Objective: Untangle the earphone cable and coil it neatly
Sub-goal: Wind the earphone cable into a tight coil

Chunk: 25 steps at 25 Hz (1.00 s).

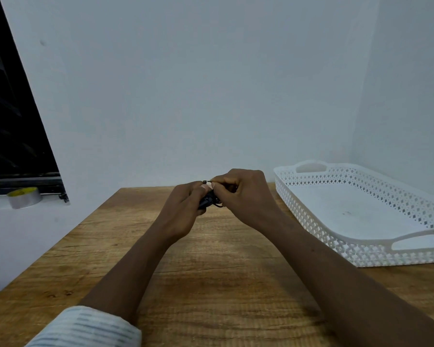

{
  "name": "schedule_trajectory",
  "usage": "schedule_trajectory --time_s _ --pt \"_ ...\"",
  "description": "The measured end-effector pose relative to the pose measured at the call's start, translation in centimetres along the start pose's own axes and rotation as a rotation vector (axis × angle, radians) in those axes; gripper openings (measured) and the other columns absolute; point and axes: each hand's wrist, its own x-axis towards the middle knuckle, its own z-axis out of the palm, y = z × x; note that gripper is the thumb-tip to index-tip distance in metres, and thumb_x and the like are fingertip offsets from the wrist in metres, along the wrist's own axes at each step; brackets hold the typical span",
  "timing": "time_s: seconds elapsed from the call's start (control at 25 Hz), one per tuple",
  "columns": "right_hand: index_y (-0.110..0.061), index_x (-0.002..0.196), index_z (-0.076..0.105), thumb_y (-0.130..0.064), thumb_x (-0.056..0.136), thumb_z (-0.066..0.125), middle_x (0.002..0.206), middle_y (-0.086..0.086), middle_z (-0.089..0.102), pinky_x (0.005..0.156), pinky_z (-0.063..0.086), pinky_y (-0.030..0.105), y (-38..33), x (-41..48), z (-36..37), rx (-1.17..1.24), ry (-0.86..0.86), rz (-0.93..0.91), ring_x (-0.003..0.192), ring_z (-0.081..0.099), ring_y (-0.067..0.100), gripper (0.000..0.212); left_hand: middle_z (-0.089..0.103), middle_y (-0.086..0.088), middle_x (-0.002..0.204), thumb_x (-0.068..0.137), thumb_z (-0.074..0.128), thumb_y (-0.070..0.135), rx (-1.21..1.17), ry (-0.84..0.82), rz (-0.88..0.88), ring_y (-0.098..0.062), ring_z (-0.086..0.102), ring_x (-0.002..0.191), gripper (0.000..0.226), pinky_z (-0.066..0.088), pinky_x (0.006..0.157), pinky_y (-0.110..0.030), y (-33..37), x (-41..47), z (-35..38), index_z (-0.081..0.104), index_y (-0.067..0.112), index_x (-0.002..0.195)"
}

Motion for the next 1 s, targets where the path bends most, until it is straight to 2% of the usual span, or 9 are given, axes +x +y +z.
schedule_trajectory --time_s 0.2,0.28,0.4,0.56,0.76,0.88,1.0 --pt "0.0 0.078 0.074 -0.009 0.09 0.062 0.06 0.009 0.064 0.059 0.044 0.026 -0.7 0.3 -0.5 -0.012 0.057 -0.117 0.063 0.056 0.016 0.019 0.044 -0.002 0.063 0.103 0.039 0.019 0.035 0.081 0.073 -0.012 0.043 0.061 0.041 0.042 0.06 -0.026 0.8 0.0 -0.1 0.046 -0.001 0.068" --pt "-0.001 0.078 0.075 -0.008 0.089 0.063 0.062 0.008 0.065 0.059 0.044 0.028 -0.8 0.3 -0.3 -0.029 0.065 -0.146 0.062 0.057 0.016 0.018 0.047 -0.004 0.064 0.103 0.039 0.021 0.068 0.095 0.094 -0.012 0.047 0.063 0.042 0.045 0.063 -0.028 0.8 -0.1 -0.2 0.049 0.002 0.067" --pt "-0.003 0.079 0.076 -0.008 0.089 0.063 0.062 0.007 0.065 0.058 0.044 0.027 -0.8 0.3 -0.2 -0.038 0.061 -0.147 0.062 0.057 0.015 0.016 0.046 -0.008 0.065 0.102 0.039 0.02 0.066 0.087 0.097 -0.016 0.046 0.064 0.042 0.042 0.062 -0.03 0.7 0.0 -0.3 0.047 0.0 0.067" --pt "-0.004 0.078 0.076 -0.007 0.088 0.063 0.059 0.006 0.064 0.057 0.042 0.023 -0.8 0.2 -0.1 -0.037 0.053 -0.145 0.063 0.056 0.014 0.017 0.044 0.001 0.059 0.102 0.04 0.018 0.074 0.083 0.097 -0.01 0.041 0.056 0.041 0.037 0.056 -0.023 0.5 0.0 -0.2 0.046 0.01 0.062" --pt "-0.002 0.074 0.074 -0.013 0.088 0.061 0.059 0.008 0.063 0.058 0.043 0.032 -0.4 0.3 0.1 -0.074 0.019 -0.126 0.061 0.056 0.017 0.022 0.042 0.002 0.059 0.098 0.04 0.03 0.14 0.069 0.137 -0.015 0.044 0.059 0.043 0.038 0.06 -0.036 -0.2 0.1 -0.4 0.044 0.003 0.065" --pt "-0.006 0.07 0.073 -0.015 0.088 0.06 0.055 0.003 0.06 0.056 0.043 0.031 -0.5 0.2 0.2 -0.093 0.032 -0.126 0.059 0.055 0.015 0.024 0.041 0.008 0.055 0.101 0.041 0.025 0.147 0.065 0.147 -0.01 0.042 0.055 0.043 0.037 0.059 -0.032 -0.2 0.1 -0.3 0.042 0.008 0.061" --pt "-0.003 0.071 0.072 -0.014 0.088 0.06 0.055 0.006 0.06 0.057 0.042 0.031 -0.5 0.2 0.2 -0.089 0.056 -0.117 0.058 0.054 0.017 0.024 0.037 0.008 0.056 0.101 0.042 0.023 0.119 0.081 0.12 -0.012 0.036 0.055 0.042 0.033 0.057 -0.034 0.0 0.1 -0.2 0.04 0.013 0.061"
